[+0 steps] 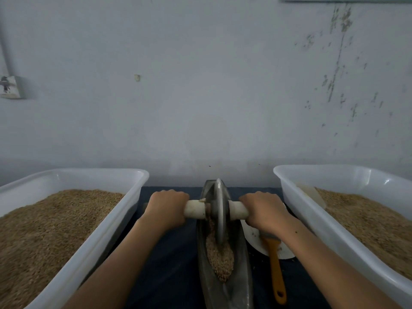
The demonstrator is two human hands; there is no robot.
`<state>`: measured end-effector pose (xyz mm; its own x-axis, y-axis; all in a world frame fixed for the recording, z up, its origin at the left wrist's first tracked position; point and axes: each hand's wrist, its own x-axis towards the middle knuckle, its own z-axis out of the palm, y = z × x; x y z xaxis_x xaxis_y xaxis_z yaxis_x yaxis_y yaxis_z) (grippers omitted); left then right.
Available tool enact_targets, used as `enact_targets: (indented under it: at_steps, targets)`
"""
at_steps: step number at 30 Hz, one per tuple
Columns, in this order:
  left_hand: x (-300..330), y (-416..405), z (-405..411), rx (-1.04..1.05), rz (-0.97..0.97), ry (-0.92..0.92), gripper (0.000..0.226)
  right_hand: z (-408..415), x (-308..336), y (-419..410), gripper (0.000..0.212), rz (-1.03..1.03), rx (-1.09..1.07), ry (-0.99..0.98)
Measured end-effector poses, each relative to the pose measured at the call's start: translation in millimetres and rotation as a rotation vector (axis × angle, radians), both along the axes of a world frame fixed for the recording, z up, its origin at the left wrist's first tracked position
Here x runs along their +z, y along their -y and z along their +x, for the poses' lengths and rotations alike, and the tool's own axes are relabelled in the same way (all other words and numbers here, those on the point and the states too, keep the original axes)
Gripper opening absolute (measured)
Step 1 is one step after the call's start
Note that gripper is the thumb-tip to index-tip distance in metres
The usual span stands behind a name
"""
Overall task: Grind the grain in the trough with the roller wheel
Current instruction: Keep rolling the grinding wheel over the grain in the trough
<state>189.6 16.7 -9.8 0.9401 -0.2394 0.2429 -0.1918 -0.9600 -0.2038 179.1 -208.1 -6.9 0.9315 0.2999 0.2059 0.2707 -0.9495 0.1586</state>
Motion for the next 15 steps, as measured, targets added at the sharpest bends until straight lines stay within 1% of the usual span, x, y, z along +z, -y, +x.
enact_targets:
  at_steps: [2, 4, 6, 8, 10, 12, 15]
  targets:
    - [0, 0, -1, -0.011, 0.004, 0.012, 0.026, -1, 0, 0, 0.012, 0.001, 0.007, 0.0]
    - [2, -1, -2, -0.025, 0.017, -0.049, 0.027, -2, 4, 2, 0.019, -0.022, 0.016, -0.078]
    - [5, -3, -3, -0.028, 0.005, -0.183, 0.031, -3, 10, 2, 0.026, -0.041, 0.021, -0.209]
    - [8, -5, -4, -0.016, -0.038, -0.348, 0.04, -4, 15, 2, 0.031, -0.047, 0.018, -0.31]
    - [10, -5, -4, -0.004, -0.062, -0.418, 0.044, -4, 16, 3, 0.03, -0.035, 0.017, -0.353]
    - [10, -3, -3, 0.004, -0.053, -0.391, 0.043, -3, 16, 4, 0.024, -0.016, 0.021, -0.349]
    - [6, 1, 0, -0.002, -0.008, -0.232, 0.036, -2, 12, 4, 0.018, -0.01, 0.027, -0.267]
